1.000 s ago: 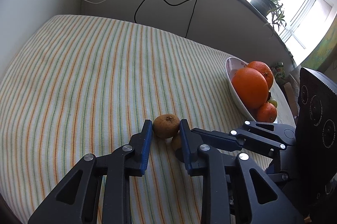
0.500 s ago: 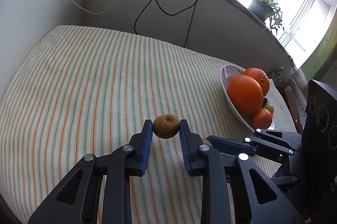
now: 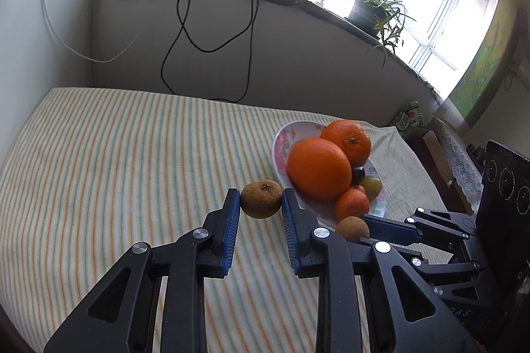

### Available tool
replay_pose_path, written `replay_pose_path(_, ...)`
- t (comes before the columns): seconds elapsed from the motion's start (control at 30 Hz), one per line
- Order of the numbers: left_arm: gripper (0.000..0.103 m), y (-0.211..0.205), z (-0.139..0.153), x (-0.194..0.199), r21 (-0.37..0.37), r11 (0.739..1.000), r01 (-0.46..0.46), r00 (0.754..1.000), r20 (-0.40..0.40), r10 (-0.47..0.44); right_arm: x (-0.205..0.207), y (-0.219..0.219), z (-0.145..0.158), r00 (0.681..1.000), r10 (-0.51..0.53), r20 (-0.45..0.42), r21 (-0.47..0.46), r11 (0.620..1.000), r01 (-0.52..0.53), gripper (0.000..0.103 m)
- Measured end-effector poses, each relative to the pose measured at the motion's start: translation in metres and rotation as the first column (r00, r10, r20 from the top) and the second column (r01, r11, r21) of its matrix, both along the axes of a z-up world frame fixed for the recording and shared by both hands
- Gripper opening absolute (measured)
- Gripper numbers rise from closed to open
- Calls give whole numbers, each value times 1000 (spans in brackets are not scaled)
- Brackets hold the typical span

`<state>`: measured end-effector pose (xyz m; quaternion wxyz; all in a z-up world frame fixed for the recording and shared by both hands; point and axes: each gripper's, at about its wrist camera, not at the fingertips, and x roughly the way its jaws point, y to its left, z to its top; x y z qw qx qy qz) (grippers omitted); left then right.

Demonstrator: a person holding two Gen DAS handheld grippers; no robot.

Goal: Organize fruits
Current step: 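Carry the kiwi in the left tool while the right tool carries its kiwi over the plate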

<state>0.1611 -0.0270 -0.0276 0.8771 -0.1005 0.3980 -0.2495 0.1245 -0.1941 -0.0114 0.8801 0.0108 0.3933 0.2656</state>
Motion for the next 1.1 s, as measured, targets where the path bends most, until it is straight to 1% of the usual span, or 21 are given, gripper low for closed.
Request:
replay_pose_path(0.23, 24, -38, 12, 4, -15, 999, 46, 999, 22, -46, -9, -35, 12, 998, -60, 33, -5, 998, 60, 25)
replay_pose_path(0.5, 24, -74, 20, 6, -19, 995, 96, 995, 35, -95, -16, -72, 18, 992, -123, 39, -1, 992, 123, 25)
replay_pose_path(0.77, 24, -104, 17, 11, -8, 991, 133, 991, 30, -132, -8, -101, 13, 985, -169, 22, 0, 986, 169, 25)
replay_pose_path(1.1, 24, -123, 10, 15, 14, 989, 148, 989, 17, -148, 3, -115, 1, 980, -197, 2, -9, 980, 197, 25)
